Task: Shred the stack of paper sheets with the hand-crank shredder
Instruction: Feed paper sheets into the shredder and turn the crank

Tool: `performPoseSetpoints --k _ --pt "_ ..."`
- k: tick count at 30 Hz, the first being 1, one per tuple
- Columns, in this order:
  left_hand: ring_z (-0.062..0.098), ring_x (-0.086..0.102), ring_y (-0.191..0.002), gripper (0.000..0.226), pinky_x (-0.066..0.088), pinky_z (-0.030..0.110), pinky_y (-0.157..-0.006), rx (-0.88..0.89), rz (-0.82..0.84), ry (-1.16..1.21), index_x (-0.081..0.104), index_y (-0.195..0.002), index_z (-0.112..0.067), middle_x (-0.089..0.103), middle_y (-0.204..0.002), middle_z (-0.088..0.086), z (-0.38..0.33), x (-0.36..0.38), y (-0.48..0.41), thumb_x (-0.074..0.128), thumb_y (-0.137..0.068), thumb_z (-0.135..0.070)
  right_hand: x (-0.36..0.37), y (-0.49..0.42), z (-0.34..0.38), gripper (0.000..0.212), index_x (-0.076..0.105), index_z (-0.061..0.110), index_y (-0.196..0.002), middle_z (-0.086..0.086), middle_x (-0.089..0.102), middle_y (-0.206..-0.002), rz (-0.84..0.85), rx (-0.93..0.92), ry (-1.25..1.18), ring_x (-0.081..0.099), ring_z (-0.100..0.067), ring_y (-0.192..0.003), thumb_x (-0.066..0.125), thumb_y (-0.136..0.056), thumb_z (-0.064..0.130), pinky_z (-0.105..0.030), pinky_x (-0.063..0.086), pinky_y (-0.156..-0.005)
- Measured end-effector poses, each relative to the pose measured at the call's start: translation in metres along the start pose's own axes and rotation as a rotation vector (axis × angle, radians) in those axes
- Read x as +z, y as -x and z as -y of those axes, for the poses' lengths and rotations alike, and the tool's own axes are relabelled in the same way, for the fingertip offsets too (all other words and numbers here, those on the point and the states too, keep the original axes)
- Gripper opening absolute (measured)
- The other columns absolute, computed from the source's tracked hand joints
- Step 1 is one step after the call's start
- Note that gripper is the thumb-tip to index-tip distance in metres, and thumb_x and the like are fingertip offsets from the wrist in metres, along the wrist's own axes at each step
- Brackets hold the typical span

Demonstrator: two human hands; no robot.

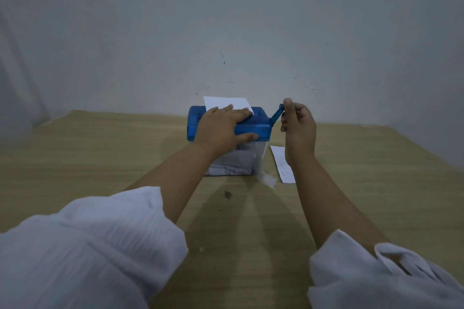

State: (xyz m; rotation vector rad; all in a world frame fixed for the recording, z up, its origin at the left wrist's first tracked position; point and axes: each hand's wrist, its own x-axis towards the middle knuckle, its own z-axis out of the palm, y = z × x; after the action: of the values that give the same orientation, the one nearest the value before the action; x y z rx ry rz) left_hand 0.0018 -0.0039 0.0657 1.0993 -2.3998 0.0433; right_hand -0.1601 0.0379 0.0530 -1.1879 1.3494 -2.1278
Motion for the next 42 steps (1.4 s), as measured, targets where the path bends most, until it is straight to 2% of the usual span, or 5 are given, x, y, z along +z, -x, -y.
performPoseSetpoints --k 6,12,28,35,42 --pt "0.014 0.028 -0.14 0.062 0.018 0.034 -0.112 0.015 0.009 0.025 0.04 -0.141 -0.032 0.043 -0.145 -0.008 0.001 -0.003 0.001 0.052 -0.086 -0.059 -0.016 0.005 -0.014 0.046 0.065 0.014 -0.097 0.002 0.065 -0.097 0.207 0.02 0.092 0.06 -0.012 -0.09 0.041 -0.085 0.052 -0.024 0.048 -0.075" --pt "0.013 0.027 -0.141 0.063 0.014 0.033 -0.114 0.023 0.011 0.018 0.039 -0.141 -0.033 0.042 -0.146 -0.008 0.0 -0.001 0.001 0.05 -0.086 -0.06 -0.011 -0.02 -0.007 0.084 0.057 0.007 -0.068 -0.006 0.057 -0.063 0.238 -0.024 0.291 0.054 -0.005 -0.054 0.036 -0.063 0.087 -0.014 0.046 -0.056" --pt "0.01 0.027 -0.14 0.064 0.013 0.033 -0.114 0.013 -0.018 -0.031 0.037 -0.142 -0.034 0.04 -0.146 -0.014 0.001 0.002 -0.001 0.046 -0.085 -0.063 0.013 -0.06 -0.035 0.025 0.045 0.01 -0.072 -0.014 0.049 -0.073 0.241 0.511 0.357 0.045 -0.023 -0.063 0.051 -0.095 0.018 -0.036 0.045 -0.062" --pt "0.013 0.025 -0.142 0.072 0.012 0.036 -0.115 0.003 -0.02 -0.08 0.034 -0.143 -0.036 0.034 -0.149 -0.016 -0.001 0.004 0.002 0.047 -0.08 -0.07 0.005 -0.033 -0.049 0.018 0.048 0.004 -0.074 -0.01 0.044 -0.058 0.151 0.412 0.422 0.036 -0.019 -0.049 0.042 -0.09 -0.003 -0.028 0.028 -0.047" --pt "0.016 0.023 -0.142 0.068 0.017 0.04 -0.113 -0.048 0.015 -0.082 0.028 -0.143 -0.045 0.028 -0.151 -0.019 -0.006 0.004 0.0 0.044 -0.082 -0.07 -0.007 0.005 -0.065 0.037 0.035 0.011 -0.06 -0.01 0.042 -0.06 0.119 0.292 0.504 0.033 -0.016 -0.054 0.052 -0.092 0.016 -0.029 0.025 -0.051"
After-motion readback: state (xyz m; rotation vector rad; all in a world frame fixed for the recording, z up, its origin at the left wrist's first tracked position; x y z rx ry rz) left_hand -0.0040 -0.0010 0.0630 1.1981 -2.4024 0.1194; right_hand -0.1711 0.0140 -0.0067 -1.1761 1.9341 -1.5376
